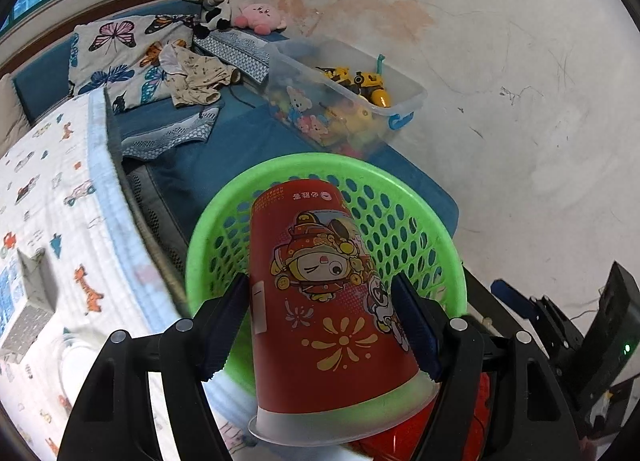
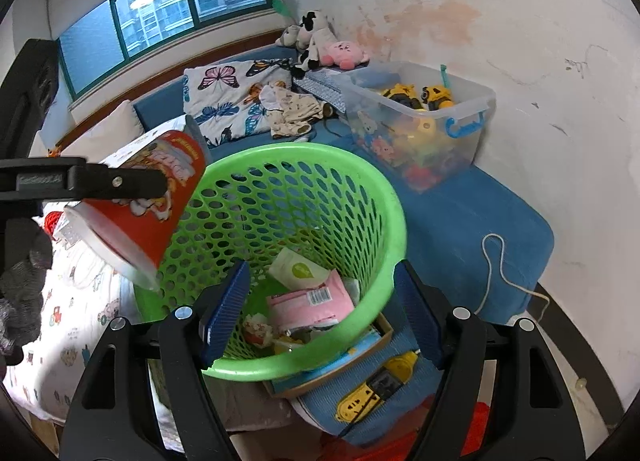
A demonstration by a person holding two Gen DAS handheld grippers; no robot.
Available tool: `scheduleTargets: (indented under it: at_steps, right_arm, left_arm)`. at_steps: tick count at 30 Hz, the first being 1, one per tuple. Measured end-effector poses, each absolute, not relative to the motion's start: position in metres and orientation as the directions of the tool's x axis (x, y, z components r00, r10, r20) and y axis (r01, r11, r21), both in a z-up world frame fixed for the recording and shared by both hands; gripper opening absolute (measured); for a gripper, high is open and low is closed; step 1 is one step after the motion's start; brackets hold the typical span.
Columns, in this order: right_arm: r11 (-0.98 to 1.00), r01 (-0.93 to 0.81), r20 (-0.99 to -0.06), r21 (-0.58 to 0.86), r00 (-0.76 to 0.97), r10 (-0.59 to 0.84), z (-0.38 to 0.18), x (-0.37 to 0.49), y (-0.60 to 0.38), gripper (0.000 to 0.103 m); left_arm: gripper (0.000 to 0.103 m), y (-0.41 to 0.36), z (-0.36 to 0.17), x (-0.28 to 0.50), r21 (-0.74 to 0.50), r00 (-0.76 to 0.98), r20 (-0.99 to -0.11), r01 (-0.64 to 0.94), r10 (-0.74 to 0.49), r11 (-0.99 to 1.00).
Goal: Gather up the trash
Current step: 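Carry both cups to the green basket and release them from both tools, then move the right tool to the clear plastic lid while the left tool reaches the milk carton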
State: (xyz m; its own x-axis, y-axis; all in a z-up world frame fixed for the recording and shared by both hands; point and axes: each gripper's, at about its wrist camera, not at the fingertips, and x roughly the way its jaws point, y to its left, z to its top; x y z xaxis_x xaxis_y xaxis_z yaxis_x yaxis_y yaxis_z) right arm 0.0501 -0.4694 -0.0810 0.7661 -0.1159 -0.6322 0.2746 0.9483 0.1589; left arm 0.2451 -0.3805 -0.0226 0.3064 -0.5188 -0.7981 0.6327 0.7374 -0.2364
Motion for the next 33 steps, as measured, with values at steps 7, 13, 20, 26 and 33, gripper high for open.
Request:
scheduleTargets:
  at_steps: [7, 13, 20, 26, 33]
  right_arm:
    - [0.942, 0.295, -0.620, 0.158, 0.772, -0.138, -0.076, 0.038, -0.473, 0.074]
    - [0.946, 0.289, -0.607, 0.146, 0.781, -0.145, -0.071, 0.031, -0.467, 0.075]
    - [0.963, 0.226, -0.594, 0.149, 0.799, -0.095, -0.066, 0.038, -0.441, 0.079]
    - [0.980, 0.141, -0.593, 0.141, 0.804, -0.031, -0.062, 0.052, -0.406, 0.080]
    - [0.991, 0.030, -0.606, 0.128, 0.793, 0.054, -0.063, 0.073, -0.359, 0.082]
  left_arm:
    - [0.082, -0.400, -0.027, 0.248, -0.281, 0.279, -0.781, 0.643, -0.559, 0.712]
    - [0.082, -0.389, -0.023, 0.236, -0.289, 0.279, -0.763, 0.660, -0.584, 0.693]
    - [0.082, -0.335, -0.017, 0.226, -0.276, 0.331, -0.756, 0.620, -0.564, 0.735]
    - [0.082, -0.275, -0.015, 0.220, -0.276, 0.387, -0.752, 0.550, -0.533, 0.788]
    - [0.082, -0.205, -0.015, 0.218, -0.270, 0.447, -0.747, 0.472, -0.492, 0.839]
